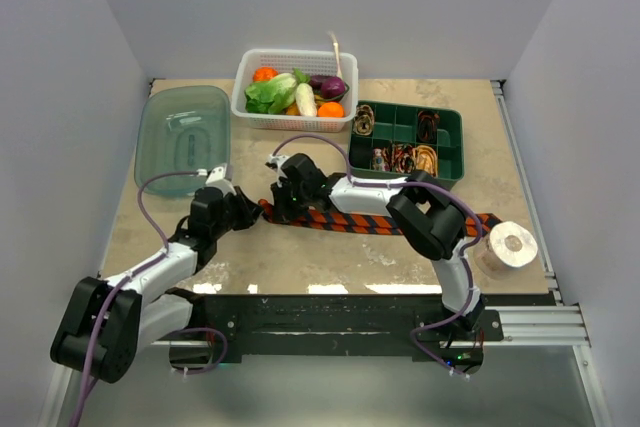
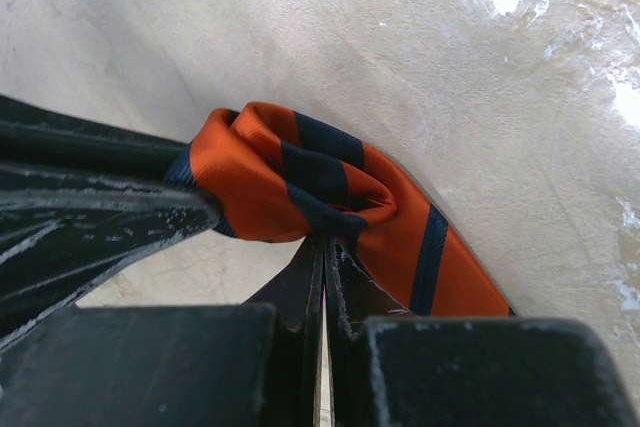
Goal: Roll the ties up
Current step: Roll the tie at the center of the board.
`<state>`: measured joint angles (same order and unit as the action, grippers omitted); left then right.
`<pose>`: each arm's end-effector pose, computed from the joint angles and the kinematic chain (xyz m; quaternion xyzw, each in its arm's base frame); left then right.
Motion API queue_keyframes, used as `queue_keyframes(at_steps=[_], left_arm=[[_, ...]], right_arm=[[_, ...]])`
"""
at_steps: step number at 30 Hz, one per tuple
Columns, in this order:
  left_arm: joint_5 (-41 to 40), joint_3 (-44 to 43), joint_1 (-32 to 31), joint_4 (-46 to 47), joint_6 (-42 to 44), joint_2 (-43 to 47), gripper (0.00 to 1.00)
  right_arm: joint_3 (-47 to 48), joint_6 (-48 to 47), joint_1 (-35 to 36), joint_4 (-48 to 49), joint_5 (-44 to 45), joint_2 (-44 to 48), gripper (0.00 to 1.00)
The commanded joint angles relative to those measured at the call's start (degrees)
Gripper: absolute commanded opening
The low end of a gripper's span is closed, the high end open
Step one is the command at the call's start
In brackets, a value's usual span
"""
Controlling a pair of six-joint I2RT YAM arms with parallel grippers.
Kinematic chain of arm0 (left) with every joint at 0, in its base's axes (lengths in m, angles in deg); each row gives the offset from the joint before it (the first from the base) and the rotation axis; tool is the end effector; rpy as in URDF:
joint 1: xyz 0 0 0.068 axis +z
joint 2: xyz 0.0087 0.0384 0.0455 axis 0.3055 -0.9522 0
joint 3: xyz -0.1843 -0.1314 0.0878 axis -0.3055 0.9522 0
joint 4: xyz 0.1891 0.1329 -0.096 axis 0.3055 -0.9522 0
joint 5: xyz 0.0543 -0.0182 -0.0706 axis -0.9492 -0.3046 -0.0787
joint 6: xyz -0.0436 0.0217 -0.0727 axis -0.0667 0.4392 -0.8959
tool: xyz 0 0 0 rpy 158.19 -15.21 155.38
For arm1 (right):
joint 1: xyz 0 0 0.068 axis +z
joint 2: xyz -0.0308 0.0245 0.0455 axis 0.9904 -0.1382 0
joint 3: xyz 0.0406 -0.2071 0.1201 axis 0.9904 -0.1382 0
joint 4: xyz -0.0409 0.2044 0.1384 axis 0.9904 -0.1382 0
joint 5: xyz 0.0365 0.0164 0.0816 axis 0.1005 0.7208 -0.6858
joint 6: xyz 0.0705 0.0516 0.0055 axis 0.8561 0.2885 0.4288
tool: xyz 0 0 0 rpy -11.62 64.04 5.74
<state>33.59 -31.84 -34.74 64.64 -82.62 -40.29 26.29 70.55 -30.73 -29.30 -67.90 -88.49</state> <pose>0.2343 -0.0822 0.1186 -0.1112 0.8545 -0.2766 0.4254 0.2697 0.3669 0.1014 -0.2593 0.8801 0.3228 0.2323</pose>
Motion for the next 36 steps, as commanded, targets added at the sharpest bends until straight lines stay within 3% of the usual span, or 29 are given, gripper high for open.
queue_keyframes(at_steps=[1,14,26,36], left_arm=[[-1.33,-4.09,-0.72,-2.24,3.27,1.88,0.00],[-6.34,-9.01,-2.82,-10.24,6.87,0.91,0.00],[-9.68,-12.53,-6.34,-11.74,7.31,-1.20,0.00],[-10.47,-14.55,-8.54,-11.39,7.93,-3.39,0.00]], right_arm=[[2.84,-0.69,0.26,-1.13,1.43,-0.51,0.00],[5.74,-1.75,0.17,-3.15,4.16,-0.42,0.00],[6.53,-1.75,0.17,-2.97,4.60,-1.74,0.00],[3.37,-0.96,0.17,3.00,1.79,-2.01,0.00]])
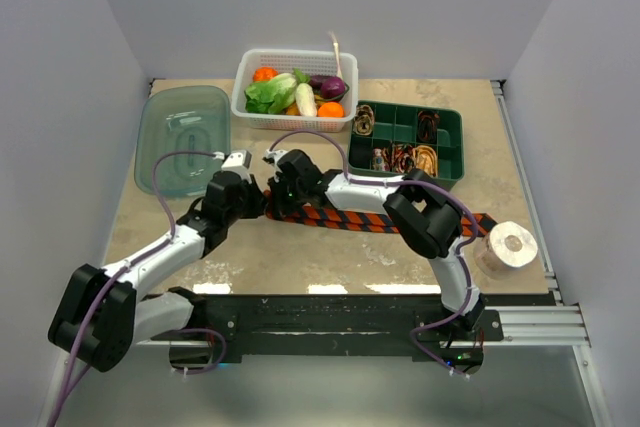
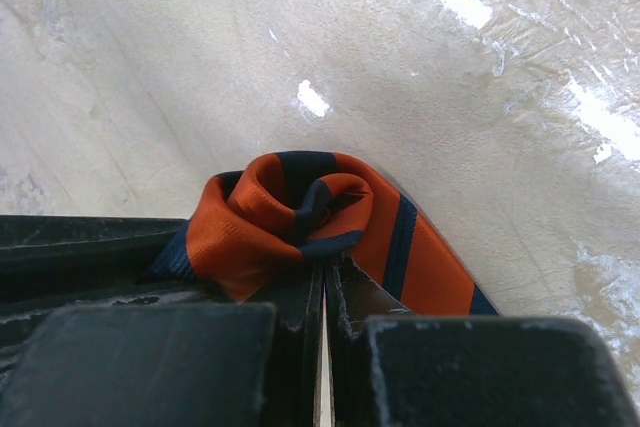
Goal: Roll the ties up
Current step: Roll the tie at the center of the board.
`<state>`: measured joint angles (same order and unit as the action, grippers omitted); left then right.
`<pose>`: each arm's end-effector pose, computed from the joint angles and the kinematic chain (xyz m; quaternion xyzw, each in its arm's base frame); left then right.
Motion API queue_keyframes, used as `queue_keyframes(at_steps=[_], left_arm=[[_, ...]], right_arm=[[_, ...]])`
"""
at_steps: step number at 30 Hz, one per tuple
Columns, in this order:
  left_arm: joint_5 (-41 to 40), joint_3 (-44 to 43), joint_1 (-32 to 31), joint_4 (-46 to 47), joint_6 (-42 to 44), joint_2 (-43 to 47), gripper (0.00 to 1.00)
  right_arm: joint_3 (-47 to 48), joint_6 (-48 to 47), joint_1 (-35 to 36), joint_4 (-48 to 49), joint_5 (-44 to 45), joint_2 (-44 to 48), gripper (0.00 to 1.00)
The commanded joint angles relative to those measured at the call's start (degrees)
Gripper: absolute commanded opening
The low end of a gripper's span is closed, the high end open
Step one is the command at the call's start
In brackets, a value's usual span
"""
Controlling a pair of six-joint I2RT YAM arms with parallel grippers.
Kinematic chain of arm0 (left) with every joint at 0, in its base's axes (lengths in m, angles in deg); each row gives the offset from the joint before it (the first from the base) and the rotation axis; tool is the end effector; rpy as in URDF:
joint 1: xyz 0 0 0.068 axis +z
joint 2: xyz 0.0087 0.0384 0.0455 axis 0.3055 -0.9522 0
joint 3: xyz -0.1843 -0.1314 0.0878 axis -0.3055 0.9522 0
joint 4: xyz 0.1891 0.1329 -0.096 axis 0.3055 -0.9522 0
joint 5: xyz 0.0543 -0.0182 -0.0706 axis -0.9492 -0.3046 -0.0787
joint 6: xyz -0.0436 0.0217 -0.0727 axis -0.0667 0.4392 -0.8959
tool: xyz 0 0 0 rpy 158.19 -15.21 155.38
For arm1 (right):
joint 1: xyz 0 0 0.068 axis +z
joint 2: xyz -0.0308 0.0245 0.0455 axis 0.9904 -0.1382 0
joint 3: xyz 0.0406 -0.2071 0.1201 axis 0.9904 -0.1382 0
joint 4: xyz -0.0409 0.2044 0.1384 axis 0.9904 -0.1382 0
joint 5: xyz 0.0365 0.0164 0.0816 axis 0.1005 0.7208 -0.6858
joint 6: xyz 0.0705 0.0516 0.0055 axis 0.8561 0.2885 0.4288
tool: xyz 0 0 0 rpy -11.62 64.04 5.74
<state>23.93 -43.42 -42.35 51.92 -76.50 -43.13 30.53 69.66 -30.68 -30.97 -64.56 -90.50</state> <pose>0.2471 -0.1099 0.1469 -0.0512 0.8784 -0.2038 0.4293 0.2808 0.3744 0.1060 -0.2564 0.8815 0.3032 0.2555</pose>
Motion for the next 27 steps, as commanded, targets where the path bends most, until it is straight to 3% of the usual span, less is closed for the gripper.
queue_keyframes(at_steps=[1,10,27], left_arm=[[-0.90,-3.06,-1.11,1.42,1.89,-0.99,0.00],[-2.82,-3.76,-2.34,-0.06,2.51,-2.75,0.00],[-11.53,-7.54,-4.71,-9.13,3.92,-4.60,0.00]], right_arm=[[-1.39,0.37,0.04,6.41,-1.82,0.00,0.00],[-4.30,2.39,-0.83,11.52,-4.55,0.18,0.00],[-4.47,-0.94,-1.19,2.74,-2.18,6.33,0.00]])
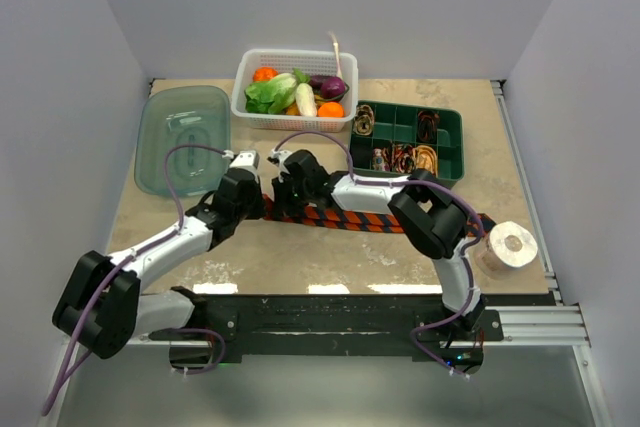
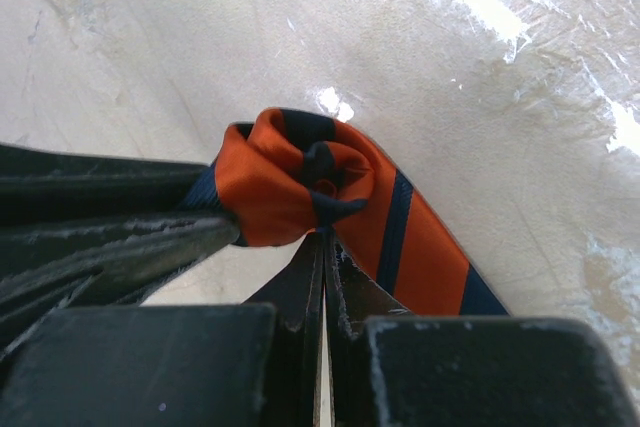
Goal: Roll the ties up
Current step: Roll the tie at the center of the board.
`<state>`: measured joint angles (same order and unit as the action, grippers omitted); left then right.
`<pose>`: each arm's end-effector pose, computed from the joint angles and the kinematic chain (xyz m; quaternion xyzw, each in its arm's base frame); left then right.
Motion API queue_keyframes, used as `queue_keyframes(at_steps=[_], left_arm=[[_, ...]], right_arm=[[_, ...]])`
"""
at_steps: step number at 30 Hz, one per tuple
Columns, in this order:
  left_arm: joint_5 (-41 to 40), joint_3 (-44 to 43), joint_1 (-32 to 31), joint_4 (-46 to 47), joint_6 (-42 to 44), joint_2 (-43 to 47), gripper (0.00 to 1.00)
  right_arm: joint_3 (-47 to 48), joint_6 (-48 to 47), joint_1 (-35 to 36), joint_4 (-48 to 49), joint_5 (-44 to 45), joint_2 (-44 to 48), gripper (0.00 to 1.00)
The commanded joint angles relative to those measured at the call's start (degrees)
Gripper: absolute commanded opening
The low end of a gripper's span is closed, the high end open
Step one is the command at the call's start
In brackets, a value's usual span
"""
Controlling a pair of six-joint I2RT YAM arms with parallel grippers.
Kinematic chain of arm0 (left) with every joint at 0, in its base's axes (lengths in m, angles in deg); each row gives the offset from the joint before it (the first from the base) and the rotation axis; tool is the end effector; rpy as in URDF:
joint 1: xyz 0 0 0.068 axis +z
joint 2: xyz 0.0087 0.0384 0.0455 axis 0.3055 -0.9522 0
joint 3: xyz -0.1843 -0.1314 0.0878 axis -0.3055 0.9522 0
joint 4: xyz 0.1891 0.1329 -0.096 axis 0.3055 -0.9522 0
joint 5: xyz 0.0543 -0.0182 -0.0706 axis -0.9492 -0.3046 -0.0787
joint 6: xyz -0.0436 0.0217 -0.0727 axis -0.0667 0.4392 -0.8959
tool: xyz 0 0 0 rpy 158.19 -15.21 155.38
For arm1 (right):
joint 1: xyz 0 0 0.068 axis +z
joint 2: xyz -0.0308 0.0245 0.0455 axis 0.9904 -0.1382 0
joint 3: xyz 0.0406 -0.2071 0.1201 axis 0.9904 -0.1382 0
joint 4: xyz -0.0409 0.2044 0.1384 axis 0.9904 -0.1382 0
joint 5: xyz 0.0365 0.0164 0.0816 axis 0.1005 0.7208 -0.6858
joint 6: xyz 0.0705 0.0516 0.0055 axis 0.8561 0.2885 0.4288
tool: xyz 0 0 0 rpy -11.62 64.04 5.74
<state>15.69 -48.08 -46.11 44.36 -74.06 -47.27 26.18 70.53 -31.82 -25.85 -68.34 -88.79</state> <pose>0.2484 -0.1182 0.1413 -0.0326 0.9040 -0.1243 0.4078 0.2797 0.3663 0.1051 -0.2531 0.8709 0.3368 0.2532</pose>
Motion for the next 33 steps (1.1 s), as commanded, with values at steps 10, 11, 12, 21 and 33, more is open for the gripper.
queue_keyframes(at_steps=[10,11,12,21,33], left_arm=[[-7.69,-6.13,-4.73,-4.38,1.38,-3.72,0.00],[-8.39,-6.48,-5.08,-4.55,1.38,-4.07,0.00],[-8.57,-6.75,-5.60,-4.73,1.21,-4.42,0.00],[-9.36,-8.16,-8.77,-3.85,0.24,-6.79,0.00],[-10.85,-9.83,-11.23,-4.38,0.24,-9.69,0.00]], right_arm=[[-2.32,-2.52,-0.14,-2.65,5.38,6.91,0.00],[-2.32,-2.52,-0.14,-2.30,5.47,6.65,0.00],[-2.41,-2.34,-0.14,-2.21,5.47,6.48,0.00],[-3.03,1.08,-0.14,4.99,4.24,2.96,0.00],[-5.30,0.91,-0.75,2.72,5.37,4.18,0.00]])
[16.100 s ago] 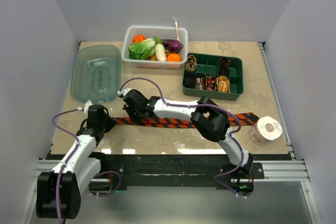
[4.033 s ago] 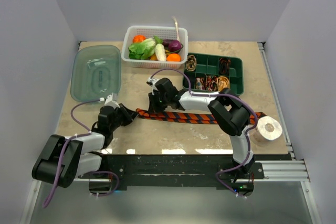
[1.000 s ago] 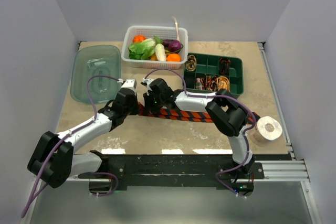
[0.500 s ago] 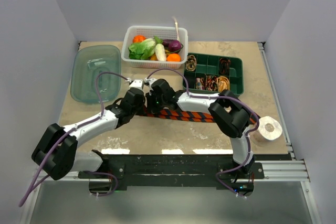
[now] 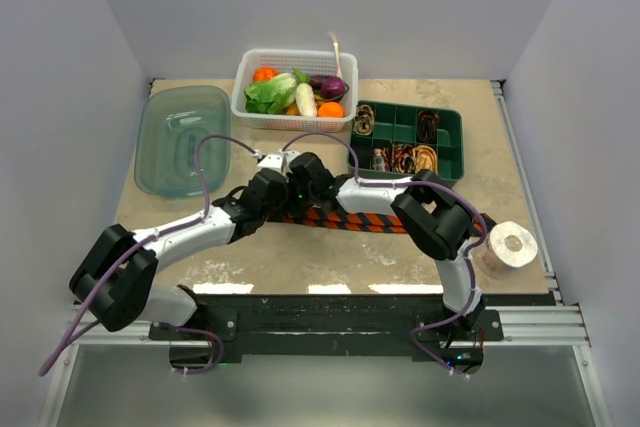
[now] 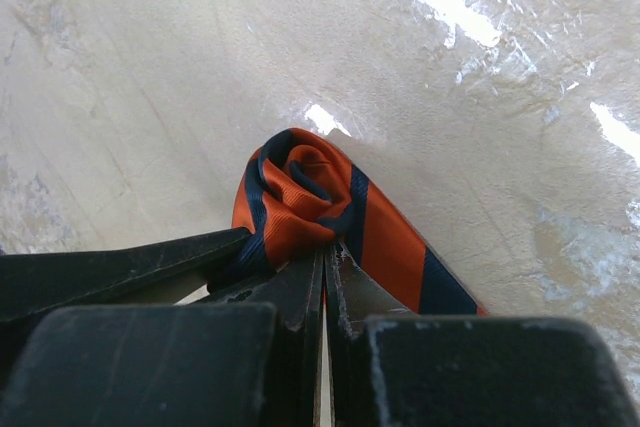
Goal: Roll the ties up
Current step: Roll the tie at the center of the board.
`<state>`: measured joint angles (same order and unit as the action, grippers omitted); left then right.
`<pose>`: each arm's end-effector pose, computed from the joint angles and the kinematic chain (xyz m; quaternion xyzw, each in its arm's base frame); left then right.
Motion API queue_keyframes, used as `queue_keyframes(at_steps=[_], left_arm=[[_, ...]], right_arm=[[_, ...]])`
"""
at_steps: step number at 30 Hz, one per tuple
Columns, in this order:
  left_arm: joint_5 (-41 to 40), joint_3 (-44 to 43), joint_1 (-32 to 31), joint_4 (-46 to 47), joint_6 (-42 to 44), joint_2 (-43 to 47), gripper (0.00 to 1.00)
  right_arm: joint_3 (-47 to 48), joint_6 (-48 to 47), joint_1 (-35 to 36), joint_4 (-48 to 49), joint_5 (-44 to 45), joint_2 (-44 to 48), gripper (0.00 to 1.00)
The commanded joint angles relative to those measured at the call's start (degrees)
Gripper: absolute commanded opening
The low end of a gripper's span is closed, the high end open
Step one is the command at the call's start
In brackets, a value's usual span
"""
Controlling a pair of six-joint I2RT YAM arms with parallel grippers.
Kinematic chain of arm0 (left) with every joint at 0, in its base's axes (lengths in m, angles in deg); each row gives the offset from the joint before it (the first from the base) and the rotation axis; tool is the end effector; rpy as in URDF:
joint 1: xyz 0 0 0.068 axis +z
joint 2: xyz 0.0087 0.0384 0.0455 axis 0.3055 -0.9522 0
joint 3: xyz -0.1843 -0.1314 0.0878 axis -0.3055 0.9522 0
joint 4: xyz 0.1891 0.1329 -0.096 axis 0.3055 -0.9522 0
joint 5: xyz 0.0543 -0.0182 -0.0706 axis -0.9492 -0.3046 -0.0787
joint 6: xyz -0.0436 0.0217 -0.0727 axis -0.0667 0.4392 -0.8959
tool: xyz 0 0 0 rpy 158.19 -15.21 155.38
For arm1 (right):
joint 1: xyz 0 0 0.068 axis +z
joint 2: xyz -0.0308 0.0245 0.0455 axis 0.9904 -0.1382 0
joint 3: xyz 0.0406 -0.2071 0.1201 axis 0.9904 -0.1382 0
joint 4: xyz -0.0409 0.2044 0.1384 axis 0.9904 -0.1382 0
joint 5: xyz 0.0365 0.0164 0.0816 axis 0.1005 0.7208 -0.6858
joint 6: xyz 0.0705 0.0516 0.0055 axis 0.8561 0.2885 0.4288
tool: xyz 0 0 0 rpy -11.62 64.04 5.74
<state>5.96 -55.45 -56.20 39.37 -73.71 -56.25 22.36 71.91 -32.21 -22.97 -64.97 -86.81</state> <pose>0.2459 -0.1612 0.1352 0.0249 0.9178 -0.0601 0.3916 0.2803 0.3553 0.1036 -0.2286 0.8763 0.3235 0.2744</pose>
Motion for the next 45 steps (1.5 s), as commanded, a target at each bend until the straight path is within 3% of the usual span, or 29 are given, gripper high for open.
queue_keyframes(at_steps=[1,16,19,23,26,45], left_arm=[[-1.56,-2.64,-1.22,0.34,-0.11,-0.89,0.00],[-3.06,-6.59,-4.03,-0.71,-0.20,-8.61,0.00],[-1.84,-7.47,-4.39,-0.37,-0.29,-10.11,0.14],[0.10,-7.30,-4.56,1.13,-0.99,-10.56,0.43],[1.33,-6.42,-4.48,2.36,-1.43,-9.59,0.49],[6.17,-3.08,-4.48,6.58,-2.40,-8.09,0.49]], right_arm=[[-1.83,-0.56,-0.62,-0.78,2.63,3.42,0.00],[-4.74,-3.46,-4.49,-6.15,7.29,10.72,0.00],[-4.74,-3.81,-4.93,-6.32,7.03,10.55,0.00],[-5.35,-3.81,-5.28,-5.62,6.15,10.72,0.00],[-6.23,-4.25,-5.37,-4.31,5.71,11.69,0.00],[-5.88,-5.92,-5.37,5.72,-9.49,8.80,0.00]])
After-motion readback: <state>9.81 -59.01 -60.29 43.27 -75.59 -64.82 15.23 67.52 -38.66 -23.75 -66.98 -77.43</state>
